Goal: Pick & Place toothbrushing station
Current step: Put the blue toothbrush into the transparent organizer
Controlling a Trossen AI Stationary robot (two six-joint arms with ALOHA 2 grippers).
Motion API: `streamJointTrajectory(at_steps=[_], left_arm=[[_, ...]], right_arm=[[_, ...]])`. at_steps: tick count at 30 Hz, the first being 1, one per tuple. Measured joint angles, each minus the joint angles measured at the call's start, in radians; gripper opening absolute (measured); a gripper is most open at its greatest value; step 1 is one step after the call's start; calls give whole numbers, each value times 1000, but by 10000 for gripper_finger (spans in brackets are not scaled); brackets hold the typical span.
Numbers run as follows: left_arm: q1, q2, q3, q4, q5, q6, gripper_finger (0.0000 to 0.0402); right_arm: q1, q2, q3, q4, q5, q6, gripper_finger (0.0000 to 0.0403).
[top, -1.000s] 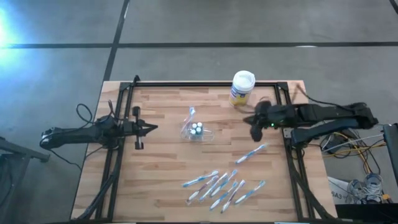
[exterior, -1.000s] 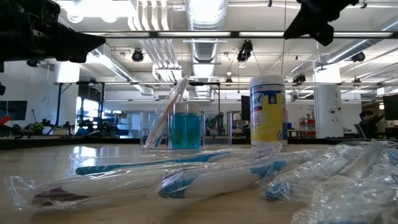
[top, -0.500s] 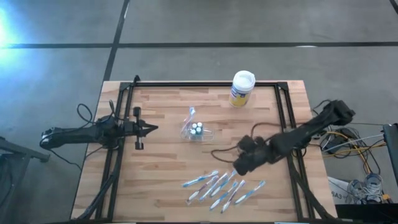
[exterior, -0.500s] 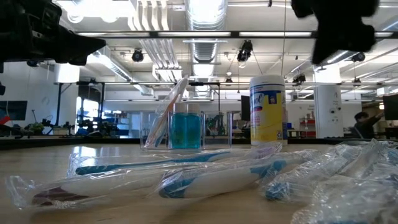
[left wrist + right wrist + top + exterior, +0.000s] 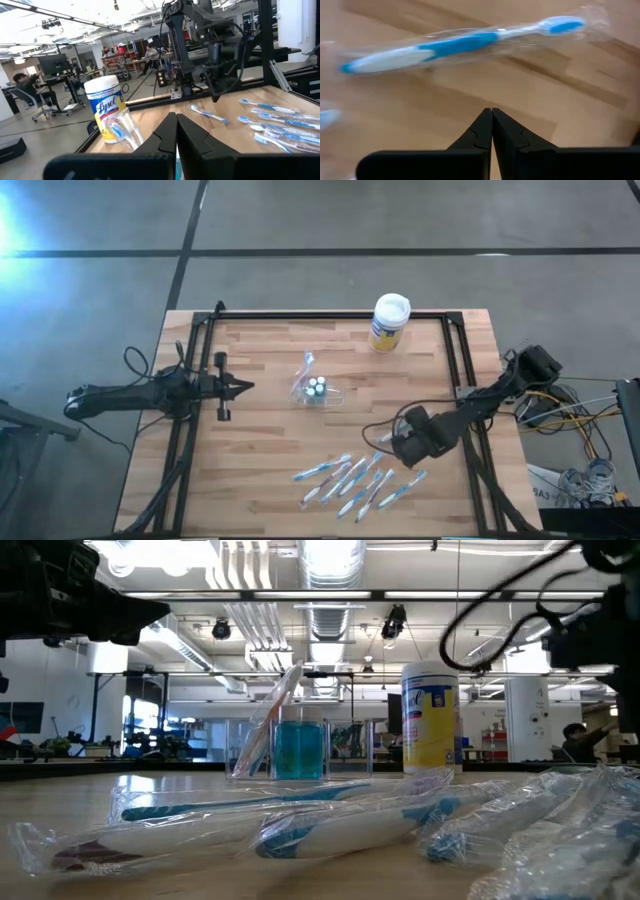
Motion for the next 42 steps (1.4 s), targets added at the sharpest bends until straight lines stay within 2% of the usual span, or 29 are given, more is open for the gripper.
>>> streamJointTrajectory(at_steps=[5, 13, 17, 22, 27, 31, 36, 40, 42], left_arm=[[0, 0, 0, 0, 0, 0, 10], [0, 0, 0, 0, 0, 0, 10], [0, 0, 0, 0, 0, 0, 10], [0, 0, 0, 0, 0, 0, 10], [0, 0, 0, 0, 0, 0, 10], [0, 0, 0, -1, 0, 0, 10], [-1, 1, 0, -3, 0, 0, 10], [-1, 1, 0, -9, 0, 0, 10], [-1, 1, 0, -9, 0, 0, 10]], right_arm=[[-20, 1, -81, -1, 18, 14, 8], [-100, 0, -197, 6, 141, -23, 8], [-175, 0, -215, 44, 216, -120, 8], [-295, 0, -208, 199, 325, -372, 8], [-420, 0, -207, 452, 319, -672, 8], [-465, 0, -178, 579, 311, -857, 8], [-487, -13, -72, 463, 294, -899, 8], [-496, -19, 19, 344, 151, -908, 8], [-497, -19, 51, 337, 95, -907, 10]])
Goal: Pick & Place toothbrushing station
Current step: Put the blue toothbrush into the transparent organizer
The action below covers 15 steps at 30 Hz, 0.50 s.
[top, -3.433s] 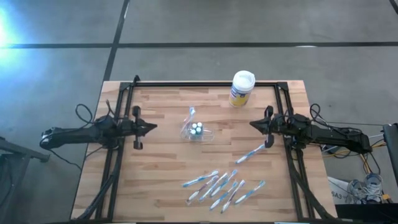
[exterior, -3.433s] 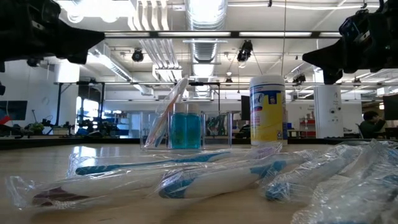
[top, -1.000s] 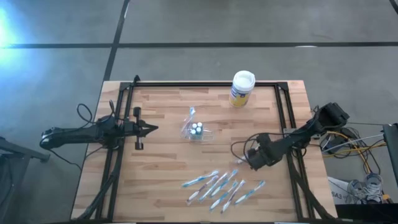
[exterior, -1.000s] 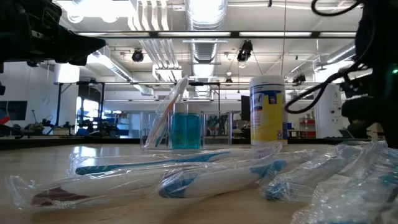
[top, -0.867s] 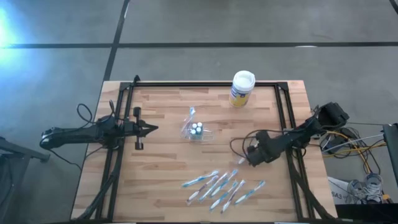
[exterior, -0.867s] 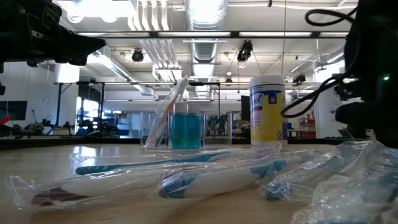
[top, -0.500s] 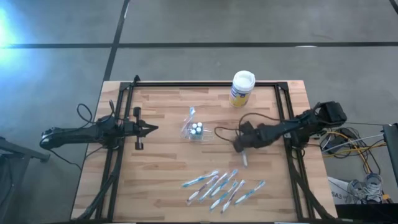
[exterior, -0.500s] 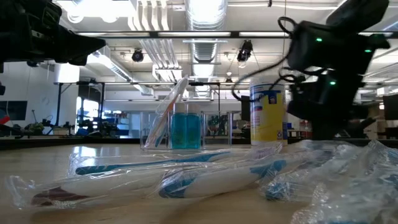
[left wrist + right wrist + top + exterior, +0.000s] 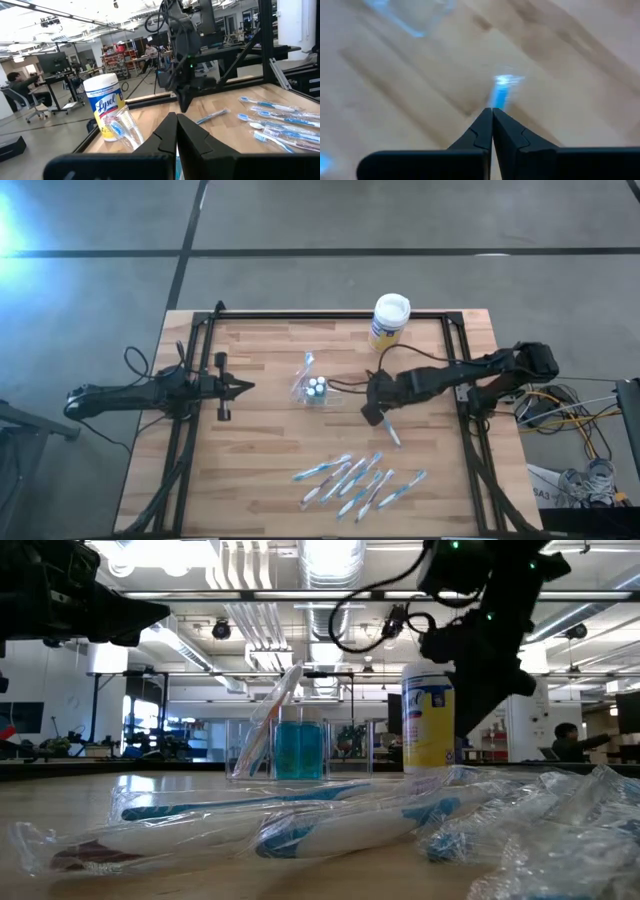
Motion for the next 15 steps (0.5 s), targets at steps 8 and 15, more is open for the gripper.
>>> streamJointTrajectory(at_steps=[8, 15], left_arm=[[0, 0, -1, 0, 0, -14, 10], [0, 0, -1, 0, 0, -15, 10]], right_arm=[[2, 0, 71, -33, -92, 58, 93], [4, 4, 40, -84, -174, 161, 186]])
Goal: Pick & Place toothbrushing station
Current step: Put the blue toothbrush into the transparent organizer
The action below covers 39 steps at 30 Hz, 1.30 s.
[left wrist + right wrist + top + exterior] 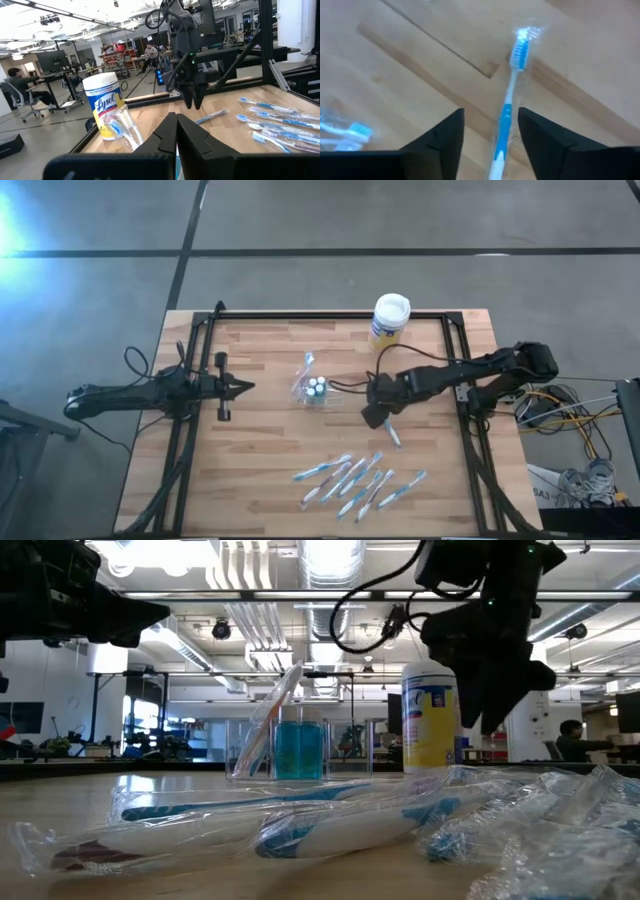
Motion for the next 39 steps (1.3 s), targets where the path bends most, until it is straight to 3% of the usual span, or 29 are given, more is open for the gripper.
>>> streamJointTrajectory(at_steps=[9, 19, 24, 32, 39], left_arm=[[1, 1, 0, -8, 0, 0, 10], [0, 1, 0, -9, 0, 0, 10], [0, 2, 0, -9, 0, 0, 10], [0, 2, 0, -16, 0, 0, 10], [0, 4, 0, -17, 0, 0, 10]], right_arm=[[12, 109, -9, 10, -29, 46, 232], [15, 291, 18, -9, -81, -17, 215], [16, 294, 50, -27, -70, -68, 164], [14, 253, 58, -59, -10, -146, 23], [21, 237, 57, -65, 36, -260, 14]])
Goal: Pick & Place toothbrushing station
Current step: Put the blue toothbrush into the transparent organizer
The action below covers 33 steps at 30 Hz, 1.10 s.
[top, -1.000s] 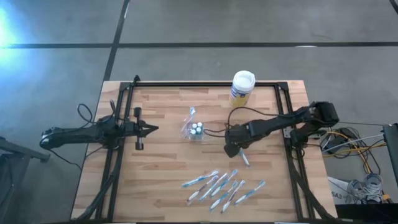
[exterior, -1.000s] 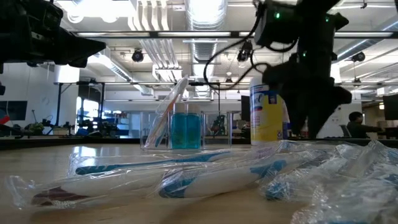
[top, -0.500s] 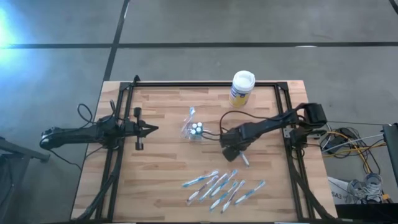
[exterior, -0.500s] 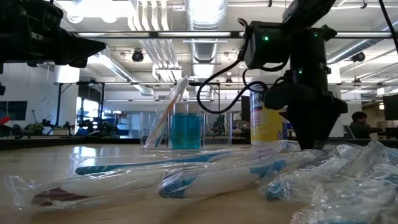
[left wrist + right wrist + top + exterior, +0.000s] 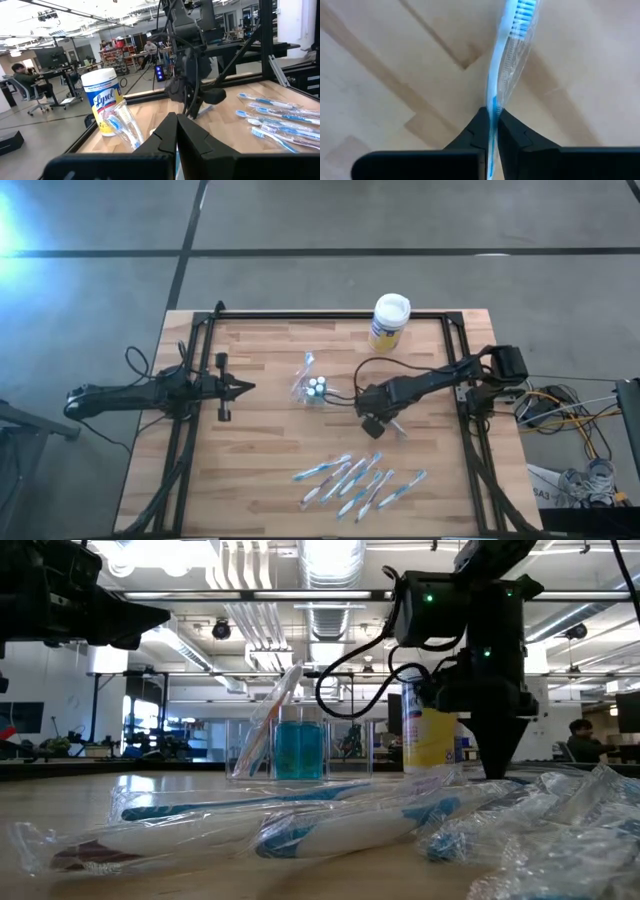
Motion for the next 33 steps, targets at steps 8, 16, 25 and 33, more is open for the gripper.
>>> streamJointTrajectory(at_steps=[8, 16, 25, 33], left_arm=[[0, 1, 0, -4, 0, 2, 10], [0, 2, 0, -10, 0, 3, 10], [-1, 2, 0, -14, 0, 6, 10], [-1, 3, -3, -13, 0, 10, 10]], right_arm=[[43, -230, -27, 171, 148, -120, 6], [75, -546, -225, 650, 199, -446, 6], [71, -862, -535, 1079, 102, -655, 7], [68, -1136, -709, 1150, 99, -722, 8]])
